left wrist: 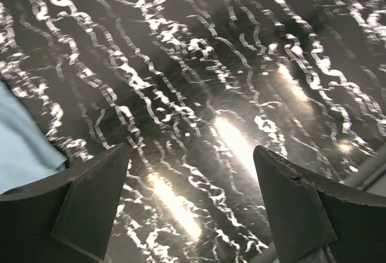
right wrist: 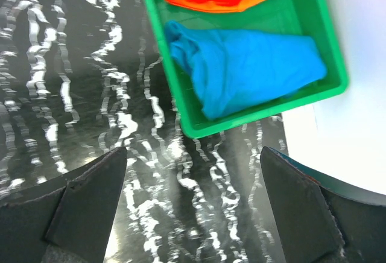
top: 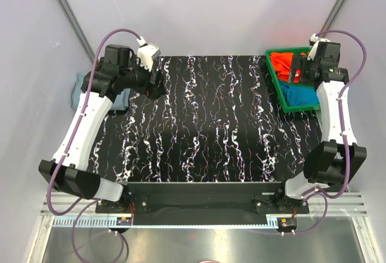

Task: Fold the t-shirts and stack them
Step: Grab the tshirt from the pile

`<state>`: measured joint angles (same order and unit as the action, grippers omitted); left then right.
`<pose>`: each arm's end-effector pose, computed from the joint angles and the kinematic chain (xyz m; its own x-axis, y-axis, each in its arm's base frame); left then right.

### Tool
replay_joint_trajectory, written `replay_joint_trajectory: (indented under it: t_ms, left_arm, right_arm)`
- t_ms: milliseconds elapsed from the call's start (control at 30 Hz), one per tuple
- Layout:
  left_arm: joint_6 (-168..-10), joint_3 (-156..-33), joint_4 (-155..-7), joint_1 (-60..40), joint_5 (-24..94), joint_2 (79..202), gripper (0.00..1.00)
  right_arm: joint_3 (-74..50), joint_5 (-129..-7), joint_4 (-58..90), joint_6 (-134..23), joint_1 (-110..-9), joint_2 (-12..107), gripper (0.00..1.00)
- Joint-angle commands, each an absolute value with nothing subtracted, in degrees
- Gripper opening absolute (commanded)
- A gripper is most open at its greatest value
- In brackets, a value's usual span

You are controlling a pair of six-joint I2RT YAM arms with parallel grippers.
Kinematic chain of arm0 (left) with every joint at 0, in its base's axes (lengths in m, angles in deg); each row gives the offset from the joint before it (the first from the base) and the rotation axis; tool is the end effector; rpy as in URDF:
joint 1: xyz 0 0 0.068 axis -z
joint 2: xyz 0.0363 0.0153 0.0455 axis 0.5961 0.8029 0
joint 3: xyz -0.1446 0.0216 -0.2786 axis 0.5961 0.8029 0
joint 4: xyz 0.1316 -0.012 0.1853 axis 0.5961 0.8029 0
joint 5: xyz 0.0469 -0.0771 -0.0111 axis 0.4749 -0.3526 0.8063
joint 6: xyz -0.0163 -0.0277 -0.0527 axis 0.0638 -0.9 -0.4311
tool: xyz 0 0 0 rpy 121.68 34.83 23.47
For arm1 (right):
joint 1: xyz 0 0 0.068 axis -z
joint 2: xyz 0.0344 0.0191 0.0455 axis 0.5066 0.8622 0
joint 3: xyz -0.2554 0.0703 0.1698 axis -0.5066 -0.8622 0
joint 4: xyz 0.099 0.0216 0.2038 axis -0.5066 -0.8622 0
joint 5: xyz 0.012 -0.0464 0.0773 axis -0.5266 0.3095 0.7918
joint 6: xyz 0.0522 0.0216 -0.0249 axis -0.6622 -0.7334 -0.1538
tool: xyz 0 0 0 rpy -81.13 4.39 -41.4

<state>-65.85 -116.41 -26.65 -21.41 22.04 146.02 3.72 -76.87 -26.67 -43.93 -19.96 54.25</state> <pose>0.2387 -0.0823 0.4477 -0.4950 0.3277 -0.8048 0.6259 0.7769 -0.0686 0.3006 -0.0569 0.4156 -0.6410 0.0319 -0.7668 0.1469 0.9858 -0.0818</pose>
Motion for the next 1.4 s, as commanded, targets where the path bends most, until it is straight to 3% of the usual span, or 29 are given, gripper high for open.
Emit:
replay_joint_trajectory:
  t_ms: [0, 267, 467, 1233, 1367]
  left_arm:
    - [-66.9, -117.7, -28.9, -21.3, 16.0, 144.4, 0.91]
    - [-62.7, -117.6, -28.2, -21.3, 25.3, 148.0, 0.87]
    - [-60.4, -116.9, -27.0, -21.3, 28.1, 149.8, 0.88]
    - [-60.1, -117.3, -26.2, -21.3, 27.6, 154.5, 0.89]
    - [-60.2, -117.3, -26.2, -21.3, 27.9, 154.7, 0.89]
  right_arm:
    - [4.0, -81.1, -23.7, -38.4, -20.2, 57.7, 1.00]
    - [9.9, -74.2, -23.5, -33.2, -20.4, 67.5, 0.96]
    - [11.2, -78.2, -17.2, -28.7, -20.4, 76.5, 0.95]
    - [25.6, -83.8, -13.9, -31.4, -20.4, 96.2, 0.93]
    - [25.7, -84.3, -14.3, -31.7, -20.3, 97.8, 0.81]
